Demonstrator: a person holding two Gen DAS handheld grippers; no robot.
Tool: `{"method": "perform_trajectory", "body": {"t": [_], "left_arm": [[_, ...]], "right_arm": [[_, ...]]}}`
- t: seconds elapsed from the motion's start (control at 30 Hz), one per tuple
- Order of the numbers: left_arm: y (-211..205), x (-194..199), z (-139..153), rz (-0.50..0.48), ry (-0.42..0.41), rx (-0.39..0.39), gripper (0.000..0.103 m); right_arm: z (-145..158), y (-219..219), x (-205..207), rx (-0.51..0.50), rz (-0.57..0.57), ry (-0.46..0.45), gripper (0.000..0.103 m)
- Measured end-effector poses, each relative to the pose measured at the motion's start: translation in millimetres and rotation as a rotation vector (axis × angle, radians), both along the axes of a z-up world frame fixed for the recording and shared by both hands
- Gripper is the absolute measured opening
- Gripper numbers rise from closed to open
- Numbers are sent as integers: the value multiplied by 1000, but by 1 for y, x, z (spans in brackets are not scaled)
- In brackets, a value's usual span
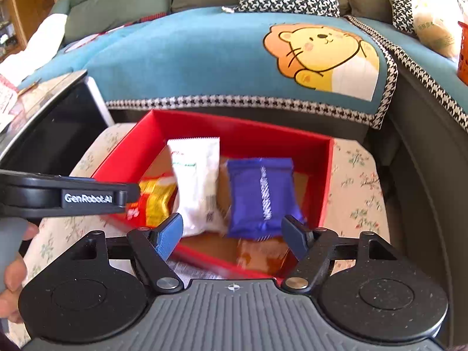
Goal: Organize snacks
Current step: 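Lower the white packet into the box with the left tool while the right tool releases the wafer pack, then grasp the blue sausage packet with the left tool while the right tool grasps the Kaprons wafer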
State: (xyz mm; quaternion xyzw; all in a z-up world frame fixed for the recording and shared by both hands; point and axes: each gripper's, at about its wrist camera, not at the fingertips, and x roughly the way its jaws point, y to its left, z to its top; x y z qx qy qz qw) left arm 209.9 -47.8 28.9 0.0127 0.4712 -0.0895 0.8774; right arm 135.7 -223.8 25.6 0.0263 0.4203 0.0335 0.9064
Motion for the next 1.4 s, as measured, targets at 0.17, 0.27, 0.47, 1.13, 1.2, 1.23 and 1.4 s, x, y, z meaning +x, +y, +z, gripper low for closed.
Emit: {"method": "perform_trajectory", "body": {"t": [0.17,0.27,0.47,1.13,1.2,1.23,1.4], "left_arm": [[21,-13,-5,8,13,7,103],[33,-20,-11,4,37,15,103],[62,-31,-28,28,102,12,103],[81,-22,-77,68,243,30,103],[79,-22,-79,65,241,31,103],[77,-22,-80,61,241,37,103],[70,-24,-85,36,240,83,103]], "right_arm": [[-5,13,-16,1,37,22,80],[-11,20,-20,22,60,54,80],[-27,42,-24,1,100,109,81],[-45,51,-18,24,117,186,84],[-45,52,-18,25,119,184,84],[-45,52,-18,25,121,184,84],[-47,52,-17,21,123,193,85]]}}
